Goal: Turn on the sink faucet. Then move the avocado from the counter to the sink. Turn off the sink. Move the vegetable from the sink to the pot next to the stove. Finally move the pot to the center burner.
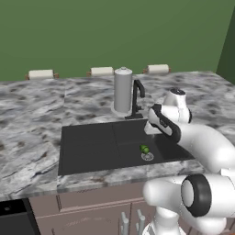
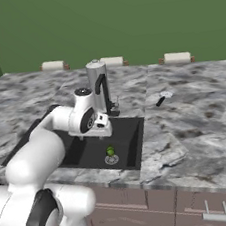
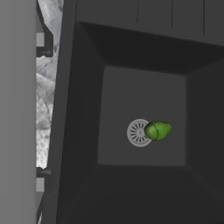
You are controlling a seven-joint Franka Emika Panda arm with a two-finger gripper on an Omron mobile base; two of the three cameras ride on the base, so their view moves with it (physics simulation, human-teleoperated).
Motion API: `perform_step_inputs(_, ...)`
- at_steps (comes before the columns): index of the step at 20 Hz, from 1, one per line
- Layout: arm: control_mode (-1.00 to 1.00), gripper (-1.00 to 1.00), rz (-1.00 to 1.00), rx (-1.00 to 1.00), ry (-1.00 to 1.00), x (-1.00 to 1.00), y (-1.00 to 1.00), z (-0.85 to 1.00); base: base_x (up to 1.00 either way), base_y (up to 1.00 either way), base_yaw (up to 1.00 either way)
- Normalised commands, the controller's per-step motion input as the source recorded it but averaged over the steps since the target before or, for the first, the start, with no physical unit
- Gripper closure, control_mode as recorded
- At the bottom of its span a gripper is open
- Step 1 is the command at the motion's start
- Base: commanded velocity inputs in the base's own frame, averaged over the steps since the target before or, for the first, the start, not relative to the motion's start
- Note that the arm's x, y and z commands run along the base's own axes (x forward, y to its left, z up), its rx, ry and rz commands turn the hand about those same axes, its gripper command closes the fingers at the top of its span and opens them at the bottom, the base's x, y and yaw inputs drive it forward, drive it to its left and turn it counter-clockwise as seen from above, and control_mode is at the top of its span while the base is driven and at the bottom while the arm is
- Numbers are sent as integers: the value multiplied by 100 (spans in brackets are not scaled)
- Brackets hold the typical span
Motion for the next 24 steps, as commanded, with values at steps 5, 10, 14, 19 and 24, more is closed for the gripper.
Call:
perform_step_inputs(5, -100, -100, 0, -7, 0, 27, 8, -37, 0, 0, 0)
perform_step_inputs(10, -100, -100, 0, -5, 0, 36, 0, -39, 0, 0, 0)
perform_step_inputs(14, -100, -100, 0, -3, 0, 36, 0, -35, 0, 0, 0)
perform_step_inputs(19, -100, -100, 0, -1, 0, 42, 0, -29, 0, 0, 0)
perform_step_inputs(24, -100, -100, 0, 0, 0, 45, 0, -31, 0, 0, 0)
